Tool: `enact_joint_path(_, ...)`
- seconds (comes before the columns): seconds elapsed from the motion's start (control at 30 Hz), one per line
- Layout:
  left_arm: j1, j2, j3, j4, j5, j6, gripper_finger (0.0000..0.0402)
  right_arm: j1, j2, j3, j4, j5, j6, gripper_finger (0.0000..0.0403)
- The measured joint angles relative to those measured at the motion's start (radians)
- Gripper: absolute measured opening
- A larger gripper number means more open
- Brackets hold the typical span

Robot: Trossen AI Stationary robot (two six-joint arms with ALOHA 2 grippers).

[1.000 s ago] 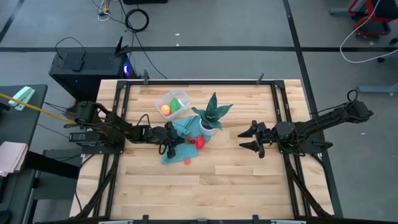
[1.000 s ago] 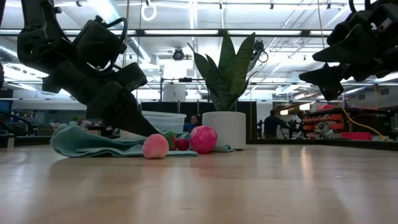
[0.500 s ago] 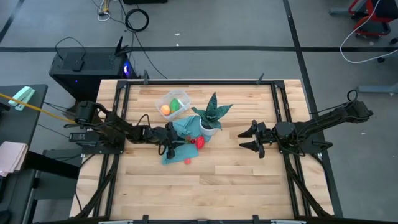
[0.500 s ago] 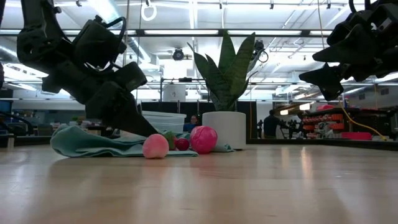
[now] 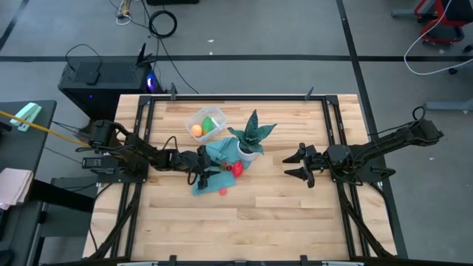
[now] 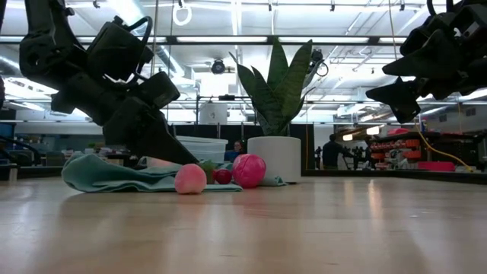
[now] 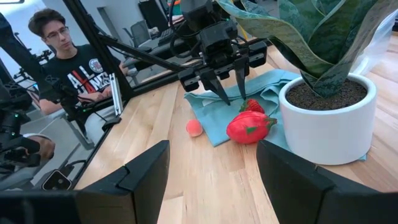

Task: Pick and placing Produce into tupperware
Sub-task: Put the strawberry into the transparent bin

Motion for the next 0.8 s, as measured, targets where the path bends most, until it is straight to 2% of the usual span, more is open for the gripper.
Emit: enact_joint_path(0.8,0.001,0.0,0.0,-0.028,-0.017,-0.001,0.0113,0.0,0.0,0.0,0.0,0.003,0.0,0.0246)
